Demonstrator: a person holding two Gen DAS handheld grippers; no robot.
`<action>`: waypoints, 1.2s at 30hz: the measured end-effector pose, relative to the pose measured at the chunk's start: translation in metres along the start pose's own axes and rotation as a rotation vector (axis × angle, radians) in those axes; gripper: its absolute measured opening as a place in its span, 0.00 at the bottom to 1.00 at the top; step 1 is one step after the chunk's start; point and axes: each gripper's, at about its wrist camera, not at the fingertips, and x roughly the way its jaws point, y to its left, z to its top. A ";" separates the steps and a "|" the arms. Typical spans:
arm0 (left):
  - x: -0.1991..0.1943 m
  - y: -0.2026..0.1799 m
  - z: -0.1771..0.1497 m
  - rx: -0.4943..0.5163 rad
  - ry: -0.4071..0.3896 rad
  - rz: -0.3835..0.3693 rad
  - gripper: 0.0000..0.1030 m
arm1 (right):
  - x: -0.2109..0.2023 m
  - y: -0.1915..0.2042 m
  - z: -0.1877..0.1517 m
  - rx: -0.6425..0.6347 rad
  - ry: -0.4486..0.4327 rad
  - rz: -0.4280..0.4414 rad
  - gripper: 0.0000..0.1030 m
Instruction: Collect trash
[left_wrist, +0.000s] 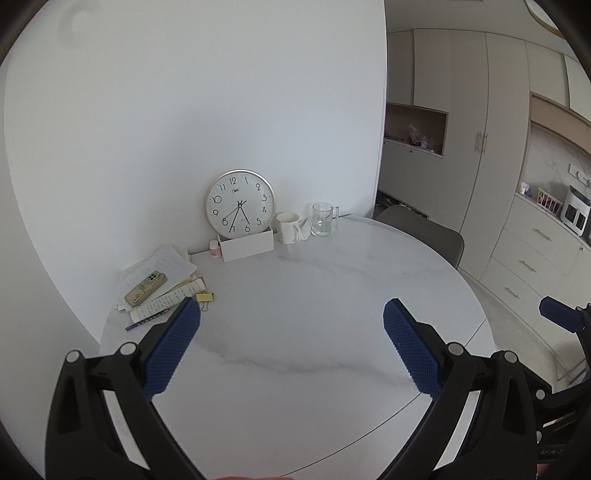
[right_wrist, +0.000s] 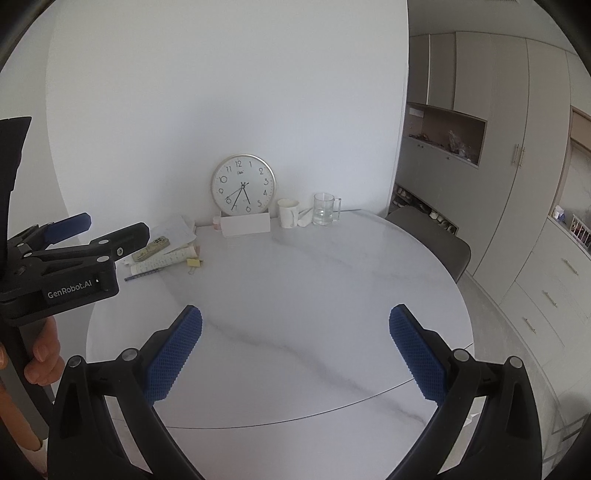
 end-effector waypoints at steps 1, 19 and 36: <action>0.001 0.001 0.001 0.000 0.001 0.000 0.92 | 0.001 -0.001 0.000 0.001 0.001 0.000 0.98; 0.004 -0.004 0.001 0.009 0.005 0.012 0.92 | 0.007 -0.008 0.001 0.007 0.016 0.001 0.98; 0.013 -0.008 -0.001 0.008 0.004 -0.010 0.92 | 0.011 -0.011 0.002 0.014 0.025 0.001 0.98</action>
